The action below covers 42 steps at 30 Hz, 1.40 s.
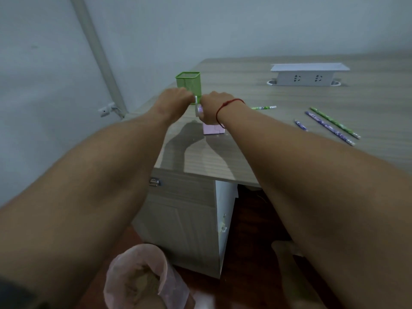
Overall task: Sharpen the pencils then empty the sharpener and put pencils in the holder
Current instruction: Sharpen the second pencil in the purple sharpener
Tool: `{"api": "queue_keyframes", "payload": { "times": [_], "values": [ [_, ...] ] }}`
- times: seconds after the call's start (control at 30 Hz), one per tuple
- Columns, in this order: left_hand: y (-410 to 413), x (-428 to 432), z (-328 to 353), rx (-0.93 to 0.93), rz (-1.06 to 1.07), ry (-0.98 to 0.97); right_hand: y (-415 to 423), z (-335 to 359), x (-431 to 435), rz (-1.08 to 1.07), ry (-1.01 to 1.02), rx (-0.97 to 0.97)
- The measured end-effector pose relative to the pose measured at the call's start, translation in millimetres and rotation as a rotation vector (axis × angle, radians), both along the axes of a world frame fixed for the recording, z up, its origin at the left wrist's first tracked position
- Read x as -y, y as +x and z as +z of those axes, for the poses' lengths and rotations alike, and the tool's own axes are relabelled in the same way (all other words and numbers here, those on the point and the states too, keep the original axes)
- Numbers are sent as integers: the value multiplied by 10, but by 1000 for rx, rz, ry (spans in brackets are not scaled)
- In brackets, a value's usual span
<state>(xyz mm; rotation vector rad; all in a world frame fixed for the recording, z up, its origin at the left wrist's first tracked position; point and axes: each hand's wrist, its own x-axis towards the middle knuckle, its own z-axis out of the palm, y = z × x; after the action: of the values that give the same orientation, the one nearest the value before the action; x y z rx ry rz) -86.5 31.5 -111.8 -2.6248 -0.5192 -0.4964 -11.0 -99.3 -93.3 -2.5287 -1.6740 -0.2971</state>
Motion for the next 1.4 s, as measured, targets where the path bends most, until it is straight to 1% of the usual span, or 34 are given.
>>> {"api": "queue_keyframes", "payload": {
  "times": [0.1,0.23,0.33,0.43,0.7,0.83,0.9,1.0,1.13,1.27,1.4],
  "values": [
    [-9,21,-6,61,-53,-10,5,8,5,-12,4,3],
    [-53,76,-28,160,-36,-4,-12,36,5,-21,25,5],
    [-105,228,-126,242,-62,-74,-5,24,10,-49,9,10],
    [-223,327,-220,248,-87,-119,-33,12,-2,-43,-9,3],
    [-371,455,-238,206,-93,-195,-74,43,-10,-39,-1,11],
    [-397,468,-193,139,-128,-252,-83,-6,-12,-42,-1,3],
    [-389,484,-196,109,-101,-263,-76,-11,1,-42,-8,2],
    [-383,521,-276,-14,-10,-209,-70,-13,9,-37,-2,-1],
    [-409,559,-428,-27,63,-254,-110,-31,-11,-21,8,5],
    [-356,480,-429,-46,107,-363,-109,-27,-46,-6,26,5],
    [-254,365,-409,-93,148,-378,-73,-12,-47,-10,31,12]
  ]
}}
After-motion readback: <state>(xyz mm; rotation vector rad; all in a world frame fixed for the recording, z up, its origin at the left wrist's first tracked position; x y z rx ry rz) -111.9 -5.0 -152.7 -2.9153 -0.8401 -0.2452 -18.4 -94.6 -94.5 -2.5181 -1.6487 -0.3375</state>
